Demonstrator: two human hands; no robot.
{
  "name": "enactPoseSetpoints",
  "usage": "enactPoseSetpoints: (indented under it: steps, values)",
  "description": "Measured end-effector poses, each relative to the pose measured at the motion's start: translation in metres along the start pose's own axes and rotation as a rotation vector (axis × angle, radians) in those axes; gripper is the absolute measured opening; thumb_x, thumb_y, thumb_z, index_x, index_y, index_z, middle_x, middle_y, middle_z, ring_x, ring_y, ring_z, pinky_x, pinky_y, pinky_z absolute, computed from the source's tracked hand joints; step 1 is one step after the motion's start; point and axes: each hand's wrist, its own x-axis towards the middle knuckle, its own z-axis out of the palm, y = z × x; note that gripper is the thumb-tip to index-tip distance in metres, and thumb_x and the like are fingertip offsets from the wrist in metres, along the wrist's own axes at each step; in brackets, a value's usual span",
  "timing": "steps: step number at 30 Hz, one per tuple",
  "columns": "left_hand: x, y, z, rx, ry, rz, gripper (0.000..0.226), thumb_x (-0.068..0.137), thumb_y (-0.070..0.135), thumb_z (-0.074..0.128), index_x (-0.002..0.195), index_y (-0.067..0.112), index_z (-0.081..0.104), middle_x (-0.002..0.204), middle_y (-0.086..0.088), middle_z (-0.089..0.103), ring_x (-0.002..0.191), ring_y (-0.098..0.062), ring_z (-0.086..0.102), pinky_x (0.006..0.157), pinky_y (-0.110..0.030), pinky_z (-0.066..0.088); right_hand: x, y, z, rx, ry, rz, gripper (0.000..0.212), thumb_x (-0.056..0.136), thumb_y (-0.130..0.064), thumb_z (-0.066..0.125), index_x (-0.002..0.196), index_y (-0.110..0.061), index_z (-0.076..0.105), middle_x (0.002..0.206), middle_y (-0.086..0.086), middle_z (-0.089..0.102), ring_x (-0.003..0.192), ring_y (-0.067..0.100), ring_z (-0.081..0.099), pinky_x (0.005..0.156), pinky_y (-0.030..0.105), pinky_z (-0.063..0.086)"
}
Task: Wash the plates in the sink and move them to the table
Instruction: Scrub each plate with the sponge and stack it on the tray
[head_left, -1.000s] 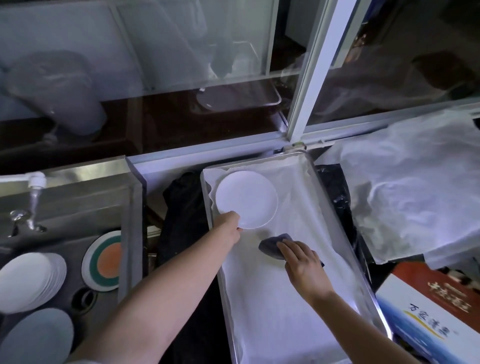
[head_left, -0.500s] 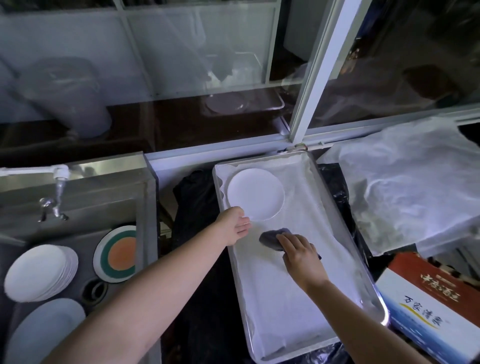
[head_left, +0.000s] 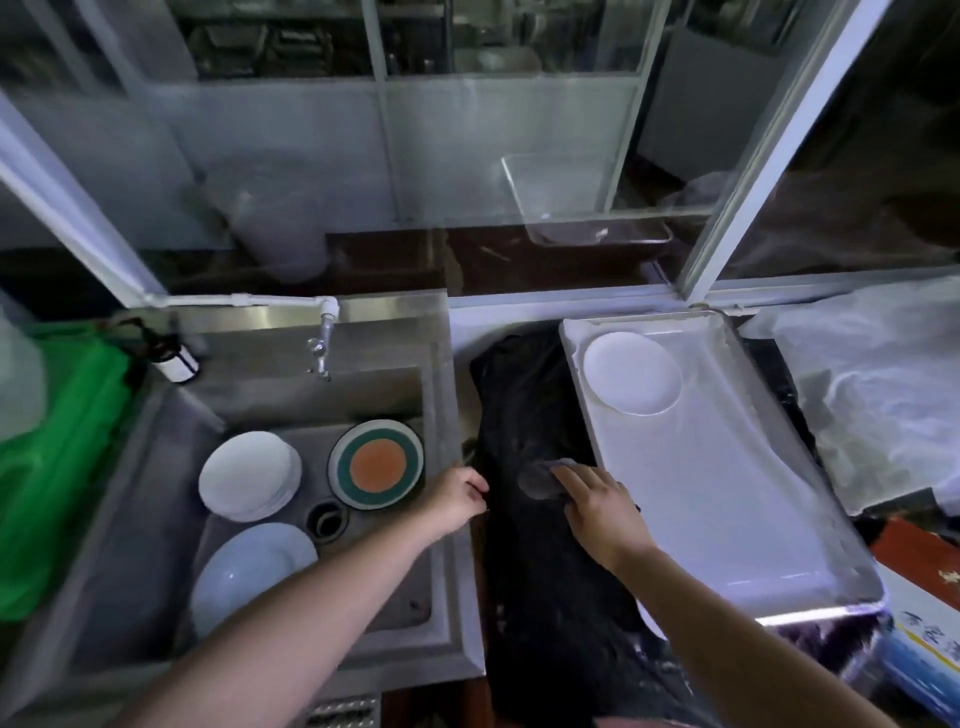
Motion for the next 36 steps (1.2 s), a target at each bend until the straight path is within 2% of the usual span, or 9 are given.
enactPoseSetpoints:
  steps: [6,9,11,14,16,21,27,32,36]
  values:
    - [-0.071,-0.089,-0.041,0.099,0.004,-0.003,0.013,0.092,0.003,0.072,0.096,0.01,0.062,0.076,0.005,0.058,0.065,-0.002,0.051,0.05,-0.004,0.037,0.006,-0.095,0.041,0.005,-0.176,-0.067,0.055,0.094,-0.015,0.054,0.148,-0.022,0.048,0.15,-0.001,0.049,0.133,0.029,0.049,0.101,0.045,0.046]
    - [-0.09,-0.126,-0.053,0.171,0.076,-0.053,0.031,0.099,0.021,0.063,0.072,0.021,0.048,0.067,0.006,0.047,0.065,-0.01,0.045,0.048,-0.014,0.03,0.012,-0.13,0.057,-0.018,-0.273,-0.14,0.056,0.098,-0.015,0.049,0.152,-0.026,0.039,0.154,-0.004,0.043,0.139,0.025,0.041,0.107,0.043,0.04]
    - [-0.104,-0.15,-0.061,0.263,0.127,-0.104,0.038,0.099,0.031,0.05,0.065,0.017,0.042,0.067,-0.002,0.048,0.071,-0.02,0.05,0.055,-0.029,0.032,0.019,-0.15,0.064,-0.044,-0.331,-0.207,0.059,0.099,-0.012,0.048,0.154,-0.026,0.035,0.154,-0.002,0.042,0.14,0.026,0.038,0.109,0.043,0.039]
    - [-0.123,-0.178,-0.073,0.36,0.164,-0.208,0.037,0.101,0.035,0.043,0.088,0.008,0.066,0.096,-0.016,0.066,0.087,-0.033,0.062,0.075,-0.035,0.049,0.031,-0.176,0.075,-0.055,-0.419,-0.26,0.064,0.098,-0.007,0.047,0.156,-0.027,0.03,0.154,0.001,0.041,0.141,0.03,0.037,0.11,0.045,0.04]
    - [-0.13,-0.195,-0.08,0.413,0.194,-0.256,0.036,0.104,0.034,0.045,0.106,0.011,0.071,0.11,-0.015,0.07,0.097,-0.035,0.065,0.085,-0.041,0.054,0.039,-0.189,0.084,-0.061,-0.466,-0.291,0.065,0.097,-0.006,0.044,0.157,-0.028,0.028,0.154,0.002,0.041,0.139,0.032,0.039,0.109,0.046,0.041]
    - [-0.132,-0.227,-0.102,0.454,0.258,-0.35,0.041,0.103,0.038,0.046,0.118,0.009,0.071,0.121,-0.011,0.07,0.11,-0.03,0.065,0.092,-0.037,0.051,0.056,-0.218,0.104,-0.054,-0.553,-0.309,0.064,0.099,-0.007,0.04,0.158,-0.027,0.026,0.159,0.008,0.034,0.131,0.039,0.046,0.105,0.046,0.044]
    - [-0.097,-0.268,-0.157,0.403,0.209,-0.437,0.039,0.105,0.025,0.038,0.132,0.015,0.065,0.135,-0.006,0.063,0.123,-0.029,0.059,0.106,-0.042,0.047,0.093,-0.249,0.138,-0.086,-0.647,-0.278,0.047,0.099,-0.014,0.045,0.145,-0.021,0.038,0.143,0.014,0.051,0.118,0.039,0.056,0.097,0.044,0.049]
    - [-0.049,-0.326,-0.214,0.33,0.193,-0.426,0.035,0.102,0.021,0.037,0.122,0.012,0.064,0.131,-0.008,0.063,0.119,-0.027,0.058,0.098,-0.035,0.046,0.131,-0.28,0.17,-0.098,-0.669,-0.208,0.037,0.099,-0.017,0.043,0.136,-0.021,0.041,0.131,0.013,0.057,0.108,0.036,0.06,0.087,0.042,0.05]
    - [0.003,-0.378,-0.257,0.229,0.154,-0.442,0.033,0.103,0.018,0.04,0.126,0.011,0.061,0.136,-0.008,0.06,0.125,-0.027,0.056,0.098,-0.033,0.045,0.162,-0.311,0.207,-0.14,-0.668,-0.135,0.054,0.1,-0.016,0.044,0.152,-0.019,0.03,0.146,0.011,0.047,0.122,0.037,0.054,0.094,0.043,0.047]
